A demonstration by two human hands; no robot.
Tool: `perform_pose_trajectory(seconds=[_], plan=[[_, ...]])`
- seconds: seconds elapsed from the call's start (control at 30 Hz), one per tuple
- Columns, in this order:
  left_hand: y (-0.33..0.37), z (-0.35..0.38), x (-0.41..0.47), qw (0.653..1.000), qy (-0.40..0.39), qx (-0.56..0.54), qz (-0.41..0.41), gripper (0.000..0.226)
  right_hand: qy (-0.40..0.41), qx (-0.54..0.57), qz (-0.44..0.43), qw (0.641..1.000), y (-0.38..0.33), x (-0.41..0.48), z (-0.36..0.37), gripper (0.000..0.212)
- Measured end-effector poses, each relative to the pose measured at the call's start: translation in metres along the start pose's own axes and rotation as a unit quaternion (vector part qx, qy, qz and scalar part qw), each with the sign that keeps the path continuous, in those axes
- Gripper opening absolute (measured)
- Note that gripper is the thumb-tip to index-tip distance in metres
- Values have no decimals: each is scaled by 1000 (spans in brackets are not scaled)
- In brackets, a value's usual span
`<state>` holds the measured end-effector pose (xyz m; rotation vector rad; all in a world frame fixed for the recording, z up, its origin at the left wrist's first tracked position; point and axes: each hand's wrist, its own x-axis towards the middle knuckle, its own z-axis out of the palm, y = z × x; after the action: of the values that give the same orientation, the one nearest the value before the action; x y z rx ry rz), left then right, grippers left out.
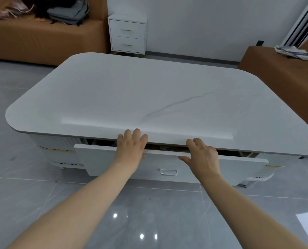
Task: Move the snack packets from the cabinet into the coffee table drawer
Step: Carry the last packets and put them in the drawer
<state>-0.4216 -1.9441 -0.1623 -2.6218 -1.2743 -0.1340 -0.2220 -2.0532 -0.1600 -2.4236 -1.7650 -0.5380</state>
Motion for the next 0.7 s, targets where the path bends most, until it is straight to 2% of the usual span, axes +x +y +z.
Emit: perform_pose_trajectory(seconds=[0.2, 0.4, 0.7], plan=[[-3, 17, 5, 995, 80, 40, -35, 63, 38, 17, 36, 998, -6, 3, 9, 52], [-1, 29, 8, 989, 125, -24, -70, 51, 60, 72, 80, 992, -6, 5, 24, 45], [-1, 31, 18, 982, 143, -101, -67, 42, 74, 70, 107, 989, 1, 14, 35, 41]])
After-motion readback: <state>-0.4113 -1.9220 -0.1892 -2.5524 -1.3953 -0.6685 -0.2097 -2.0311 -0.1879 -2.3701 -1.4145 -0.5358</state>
